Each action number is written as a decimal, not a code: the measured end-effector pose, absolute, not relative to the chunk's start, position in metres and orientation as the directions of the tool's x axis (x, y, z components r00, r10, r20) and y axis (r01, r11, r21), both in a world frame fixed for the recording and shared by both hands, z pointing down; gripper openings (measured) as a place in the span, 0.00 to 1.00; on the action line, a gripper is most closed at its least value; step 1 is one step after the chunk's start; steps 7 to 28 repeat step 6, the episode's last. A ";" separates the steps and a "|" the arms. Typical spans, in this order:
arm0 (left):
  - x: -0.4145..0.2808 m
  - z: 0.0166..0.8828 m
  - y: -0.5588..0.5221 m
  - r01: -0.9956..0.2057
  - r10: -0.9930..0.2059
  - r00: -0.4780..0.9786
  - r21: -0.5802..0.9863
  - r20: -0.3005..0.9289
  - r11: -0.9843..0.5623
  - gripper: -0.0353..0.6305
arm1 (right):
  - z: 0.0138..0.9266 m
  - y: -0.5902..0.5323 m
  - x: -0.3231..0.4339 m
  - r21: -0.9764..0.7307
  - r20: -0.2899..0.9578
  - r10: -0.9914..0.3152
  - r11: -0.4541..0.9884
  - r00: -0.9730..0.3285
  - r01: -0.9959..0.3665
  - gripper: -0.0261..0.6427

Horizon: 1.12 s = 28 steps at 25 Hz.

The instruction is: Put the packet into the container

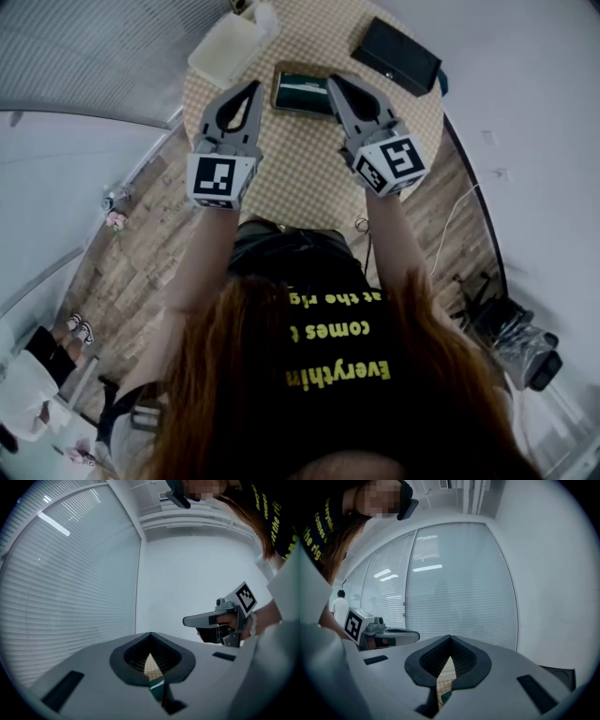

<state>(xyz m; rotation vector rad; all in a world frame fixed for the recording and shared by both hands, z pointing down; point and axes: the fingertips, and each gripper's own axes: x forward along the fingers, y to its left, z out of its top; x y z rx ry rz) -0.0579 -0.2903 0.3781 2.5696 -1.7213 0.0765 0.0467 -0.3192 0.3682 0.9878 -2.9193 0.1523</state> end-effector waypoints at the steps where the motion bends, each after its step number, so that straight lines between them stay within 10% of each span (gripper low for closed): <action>1: -0.058 0.378 -0.291 -0.925 -0.923 0.379 0.013 0.068 -0.379 0.05 | 0.367 -0.320 0.047 -0.078 0.083 -0.605 0.789 -0.792 -0.610 0.06; 28: -0.059 0.379 -0.294 -0.925 -0.923 0.379 0.011 0.064 -0.379 0.05 | 0.366 -0.325 0.048 -0.077 0.079 -0.608 0.786 -0.790 -0.613 0.06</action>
